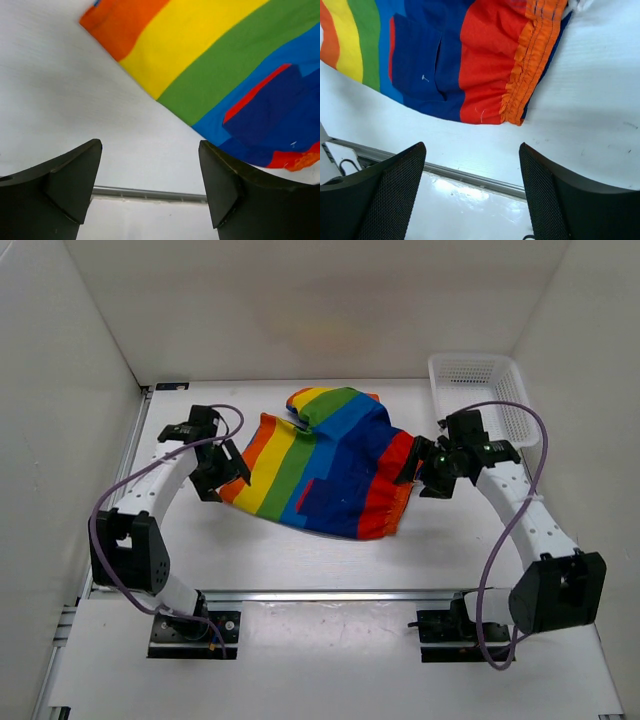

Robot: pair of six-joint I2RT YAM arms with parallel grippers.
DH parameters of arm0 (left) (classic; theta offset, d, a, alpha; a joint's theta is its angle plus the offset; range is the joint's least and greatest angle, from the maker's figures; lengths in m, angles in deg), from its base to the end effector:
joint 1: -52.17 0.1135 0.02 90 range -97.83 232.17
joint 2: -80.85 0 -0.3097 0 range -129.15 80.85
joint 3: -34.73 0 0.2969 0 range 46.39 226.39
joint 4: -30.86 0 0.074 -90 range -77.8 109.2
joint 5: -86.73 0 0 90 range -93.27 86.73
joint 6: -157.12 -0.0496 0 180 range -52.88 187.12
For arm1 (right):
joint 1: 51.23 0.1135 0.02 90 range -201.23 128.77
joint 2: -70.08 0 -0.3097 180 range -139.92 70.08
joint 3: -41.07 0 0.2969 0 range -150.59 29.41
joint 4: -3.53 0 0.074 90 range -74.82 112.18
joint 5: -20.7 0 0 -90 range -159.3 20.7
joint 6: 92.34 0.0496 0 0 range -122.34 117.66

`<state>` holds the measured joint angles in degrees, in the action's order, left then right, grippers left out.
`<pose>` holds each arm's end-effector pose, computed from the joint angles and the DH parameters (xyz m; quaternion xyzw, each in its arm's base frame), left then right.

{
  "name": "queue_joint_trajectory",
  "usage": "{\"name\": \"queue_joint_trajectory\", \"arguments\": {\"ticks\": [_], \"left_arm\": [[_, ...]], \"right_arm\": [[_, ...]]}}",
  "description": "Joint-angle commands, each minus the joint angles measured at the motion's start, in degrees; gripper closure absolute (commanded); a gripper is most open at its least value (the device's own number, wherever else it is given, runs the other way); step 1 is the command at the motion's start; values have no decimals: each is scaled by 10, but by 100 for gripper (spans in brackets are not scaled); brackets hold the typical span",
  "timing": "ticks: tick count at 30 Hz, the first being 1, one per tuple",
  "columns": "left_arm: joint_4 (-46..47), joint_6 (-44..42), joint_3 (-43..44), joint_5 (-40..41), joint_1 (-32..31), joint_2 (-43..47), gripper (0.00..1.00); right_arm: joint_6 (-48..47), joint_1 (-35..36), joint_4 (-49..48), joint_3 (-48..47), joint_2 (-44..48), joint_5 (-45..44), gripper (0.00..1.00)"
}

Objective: Fold and stack the shorts
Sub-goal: Flatten the shorts out

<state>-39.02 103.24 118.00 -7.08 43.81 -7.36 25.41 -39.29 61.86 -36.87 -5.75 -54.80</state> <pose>0.3344 -0.0525 0.2783 -0.2334 0.9628 -0.0805 0.1097 0.2995 0.0760 0.3233 0.0942 0.9452 0.2114 0.2301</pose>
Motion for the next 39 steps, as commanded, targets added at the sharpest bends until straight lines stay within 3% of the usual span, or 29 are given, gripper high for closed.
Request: {"name": "queue_joint_trajectory", "arguments": {"ticks": [1,3,10,15,18,19,20,25,27,31,32,34,37,38,39], "left_arm": [[13,10,-16,32,31,42,10],[18,19,-40,32,42,25,3],[107,25,-68,-8,61,-92,2],[113,4,5,12,79,-175,16],[113,4,35,6,84,-207,48],[113,4,41,6,84,-214,64],[113,4,41,0,84,-214,90],[113,4,47,-14,84,-193,90],[113,4,42,-14,84,-184,90],[113,4,41,-22,84,-144,90],[105,4,50,-29,84,-137,90],[96,4,92,-42,98,-123,90],[64,9,204,-60,103,-105,90],[51,9,240,-66,103,-105,90],[27,15,275,-66,103,-99,90]], "right_arm": [[60,0,19,42,52,7,20],[98,0,11,117,96,20,17],[308,-13,-198,349,226,84,18],[297,-13,-270,359,178,50,18],[297,1,-318,353,117,38,18],[303,6,-334,353,104,38,20],[303,20,-345,347,75,26,23],[309,63,-398,321,-32,-10,32],[309,85,-404,299,-55,-44,43],[272,93,-369,224,-121,-91,94],[259,86,-354,172,-131,-100,100],[217,59,-324,107,-156,-100,100],[136,39,-238,-104,-213,-91,100],[116,33,-204,-238,-230,-91,100],[96,33,-175,-299,-257,-86,100]]}}
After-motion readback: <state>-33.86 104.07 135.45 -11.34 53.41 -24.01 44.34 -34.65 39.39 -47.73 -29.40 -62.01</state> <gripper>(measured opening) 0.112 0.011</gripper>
